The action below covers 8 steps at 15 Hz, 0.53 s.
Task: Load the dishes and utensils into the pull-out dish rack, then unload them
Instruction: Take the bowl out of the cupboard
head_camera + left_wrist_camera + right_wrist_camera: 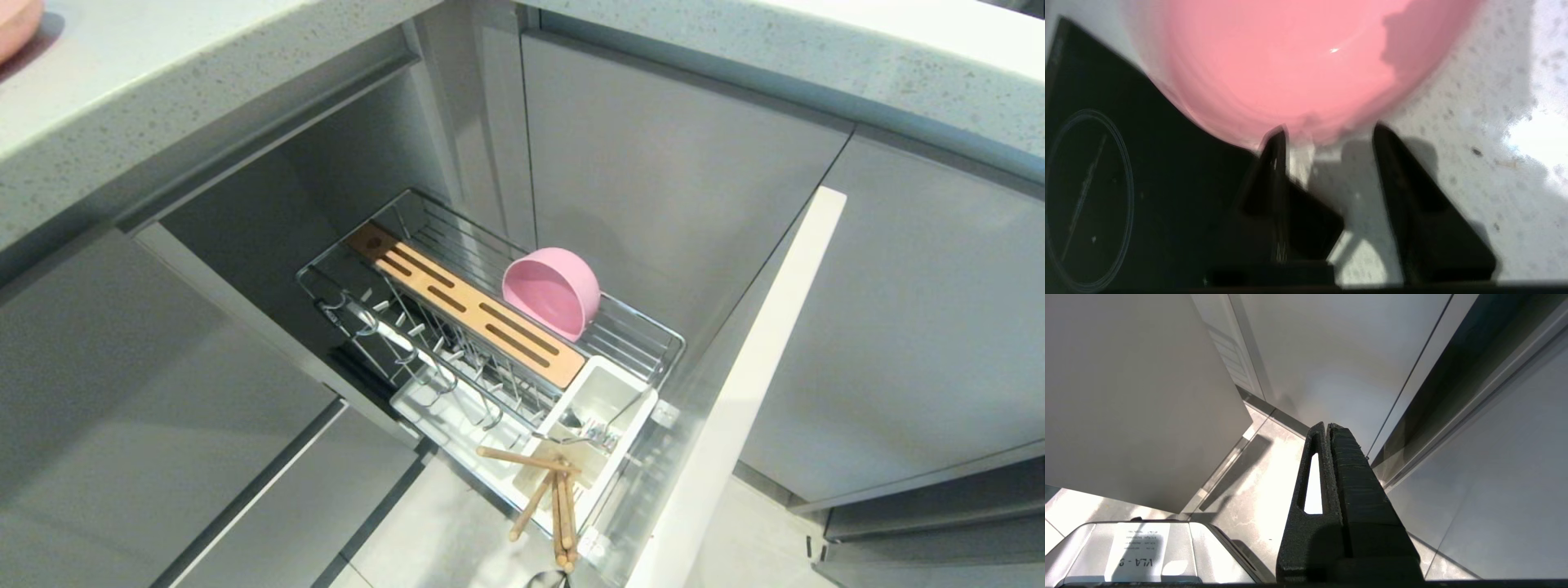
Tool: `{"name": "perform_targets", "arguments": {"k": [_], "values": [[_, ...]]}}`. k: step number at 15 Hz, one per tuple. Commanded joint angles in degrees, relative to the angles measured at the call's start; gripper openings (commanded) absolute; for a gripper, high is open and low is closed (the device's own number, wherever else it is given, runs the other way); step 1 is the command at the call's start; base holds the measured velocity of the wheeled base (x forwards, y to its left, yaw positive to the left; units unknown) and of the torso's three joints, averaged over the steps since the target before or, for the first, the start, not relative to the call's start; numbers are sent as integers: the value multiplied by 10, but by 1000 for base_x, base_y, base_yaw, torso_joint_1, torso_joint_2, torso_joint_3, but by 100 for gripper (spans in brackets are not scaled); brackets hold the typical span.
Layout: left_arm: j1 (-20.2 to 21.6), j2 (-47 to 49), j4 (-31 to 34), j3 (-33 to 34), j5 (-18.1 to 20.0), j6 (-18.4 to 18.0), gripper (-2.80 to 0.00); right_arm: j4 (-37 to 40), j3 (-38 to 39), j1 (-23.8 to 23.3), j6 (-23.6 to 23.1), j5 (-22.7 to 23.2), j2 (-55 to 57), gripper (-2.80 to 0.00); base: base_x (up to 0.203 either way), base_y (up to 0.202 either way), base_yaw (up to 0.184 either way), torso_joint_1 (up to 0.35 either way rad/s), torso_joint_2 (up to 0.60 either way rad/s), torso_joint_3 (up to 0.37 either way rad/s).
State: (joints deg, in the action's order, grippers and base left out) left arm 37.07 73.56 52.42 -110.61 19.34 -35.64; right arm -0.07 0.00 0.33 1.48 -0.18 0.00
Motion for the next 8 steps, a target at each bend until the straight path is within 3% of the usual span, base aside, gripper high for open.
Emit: {"name": "perform_targets", "arguments": {"k": [1, 6, 8], "values": [[0, -2, 2, 0, 2, -2, 0, 0, 1, 0, 0, 0, 0, -280, 0, 0, 0, 0, 0, 0], [-3, -21, 0, 0, 24, 3, 0, 0, 1, 0, 0, 0, 0, -280, 0, 0, 0, 0, 0, 0], [-5, -39, -1, 0, 46, 32, 0, 0, 1, 0, 0, 0, 0, -280, 0, 0, 0, 0, 0, 0]]}}
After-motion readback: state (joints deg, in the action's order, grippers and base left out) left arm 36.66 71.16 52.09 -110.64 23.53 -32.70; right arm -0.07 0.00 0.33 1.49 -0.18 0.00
